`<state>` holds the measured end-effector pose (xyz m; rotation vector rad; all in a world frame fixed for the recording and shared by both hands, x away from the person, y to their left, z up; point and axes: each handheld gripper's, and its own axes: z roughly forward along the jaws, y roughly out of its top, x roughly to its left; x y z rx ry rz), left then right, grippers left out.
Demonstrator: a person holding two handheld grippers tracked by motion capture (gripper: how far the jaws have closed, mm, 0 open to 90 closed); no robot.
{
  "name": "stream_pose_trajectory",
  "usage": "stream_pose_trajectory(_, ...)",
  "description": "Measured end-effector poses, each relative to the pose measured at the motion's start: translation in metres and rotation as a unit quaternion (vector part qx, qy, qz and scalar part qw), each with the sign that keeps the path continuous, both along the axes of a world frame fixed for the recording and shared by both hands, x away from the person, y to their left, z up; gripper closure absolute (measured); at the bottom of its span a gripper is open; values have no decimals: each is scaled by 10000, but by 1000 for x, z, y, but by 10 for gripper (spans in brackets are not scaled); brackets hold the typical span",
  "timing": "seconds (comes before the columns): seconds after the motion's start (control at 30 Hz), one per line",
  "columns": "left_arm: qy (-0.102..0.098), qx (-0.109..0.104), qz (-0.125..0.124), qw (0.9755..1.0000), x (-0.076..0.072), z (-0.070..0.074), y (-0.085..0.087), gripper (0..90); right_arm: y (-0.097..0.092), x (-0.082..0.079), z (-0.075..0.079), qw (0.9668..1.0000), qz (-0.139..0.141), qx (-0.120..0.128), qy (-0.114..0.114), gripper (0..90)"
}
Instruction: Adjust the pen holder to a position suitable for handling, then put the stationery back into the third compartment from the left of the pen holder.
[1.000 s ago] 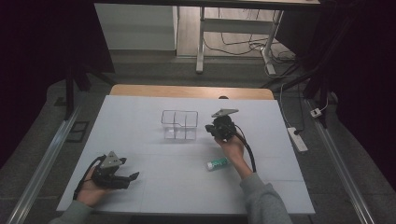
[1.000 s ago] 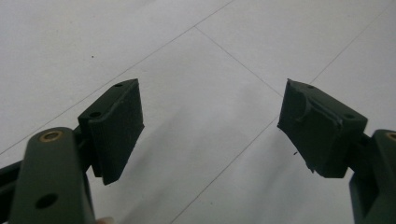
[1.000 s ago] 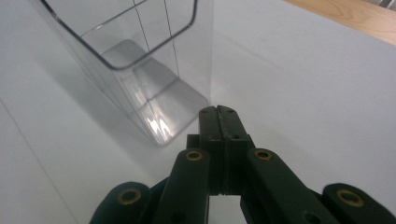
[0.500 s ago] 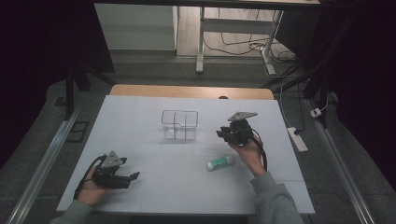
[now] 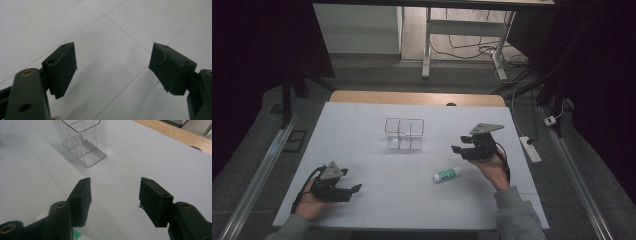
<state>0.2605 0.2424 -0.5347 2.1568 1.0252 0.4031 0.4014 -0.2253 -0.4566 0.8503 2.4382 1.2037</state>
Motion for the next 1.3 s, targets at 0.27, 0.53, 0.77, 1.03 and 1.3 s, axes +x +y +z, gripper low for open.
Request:
stream_pose_trajectory(0.27, -11, -25, 26, 10000, 1, 1, 1, 216, -11, -3, 9, 9995, 308, -39, -44, 376)
stream_pose_trajectory(0.53, -26, -75, 12, 10000, 2, 2, 0, 217, -12, -10, 13, 9956, 783, -505, 74, 338)
stream_pose_trajectory(0.77, -12, -42, -20, 10000, 2, 2, -2, 216, -8, -13, 18, 9912, 1067, -788, 43, 327)
stream_pose_trajectory(1.03, -21, -25, -42, 10000, 2, 2, -2, 217, -4, -14, 16, 9836, 1370, -1175, 63, 317)
stream_pose_trajectory(1.3, -23, -14, -54, 10000, 1, 2, -3, 217, 7, -14, 13, 9699, 1832, -1603, 51, 317)
